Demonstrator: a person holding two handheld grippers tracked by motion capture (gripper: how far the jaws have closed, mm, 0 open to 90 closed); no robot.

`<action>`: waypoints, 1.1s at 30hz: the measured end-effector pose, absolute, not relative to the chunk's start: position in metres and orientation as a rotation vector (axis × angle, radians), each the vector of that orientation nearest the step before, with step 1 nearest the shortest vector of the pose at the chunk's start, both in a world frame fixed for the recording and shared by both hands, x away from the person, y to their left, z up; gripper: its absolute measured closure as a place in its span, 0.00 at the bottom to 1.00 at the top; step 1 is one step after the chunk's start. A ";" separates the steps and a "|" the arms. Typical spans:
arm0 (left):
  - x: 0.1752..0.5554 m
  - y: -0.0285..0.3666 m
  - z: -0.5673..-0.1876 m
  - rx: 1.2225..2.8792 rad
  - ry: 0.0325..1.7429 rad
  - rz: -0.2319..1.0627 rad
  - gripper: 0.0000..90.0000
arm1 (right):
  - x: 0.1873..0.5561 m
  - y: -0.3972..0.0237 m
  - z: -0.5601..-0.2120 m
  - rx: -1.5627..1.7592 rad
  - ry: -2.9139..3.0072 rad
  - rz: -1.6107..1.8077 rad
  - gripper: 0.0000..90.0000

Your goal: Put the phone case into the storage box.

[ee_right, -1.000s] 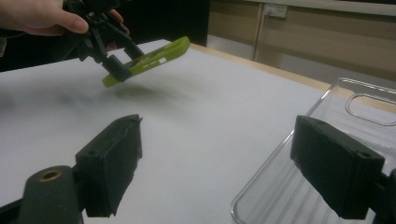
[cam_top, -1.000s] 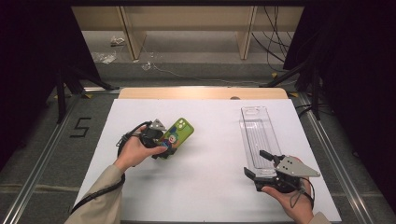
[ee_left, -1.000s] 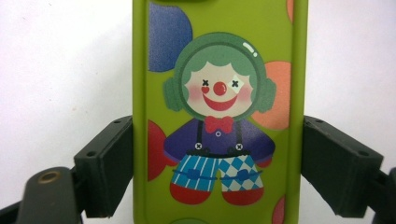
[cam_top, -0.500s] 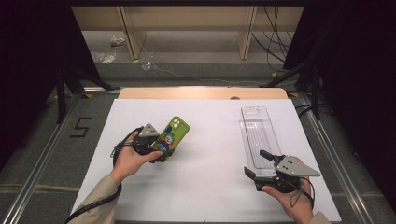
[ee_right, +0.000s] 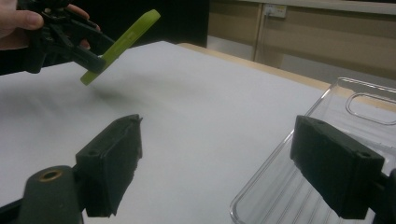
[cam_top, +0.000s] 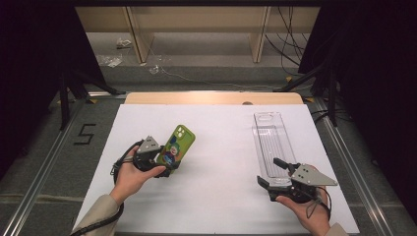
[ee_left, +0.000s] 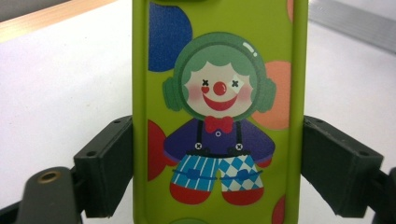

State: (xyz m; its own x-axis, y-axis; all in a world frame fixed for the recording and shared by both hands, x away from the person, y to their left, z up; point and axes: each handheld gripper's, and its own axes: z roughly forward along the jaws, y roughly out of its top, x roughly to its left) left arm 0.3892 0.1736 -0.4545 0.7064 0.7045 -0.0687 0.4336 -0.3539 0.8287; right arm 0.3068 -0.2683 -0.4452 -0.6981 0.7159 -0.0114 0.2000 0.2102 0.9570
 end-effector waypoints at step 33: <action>0.342 0.169 -0.455 1.962 0.757 0.400 0.18 | 0.307 -0.257 -0.440 0.847 2.032 1.538 0.20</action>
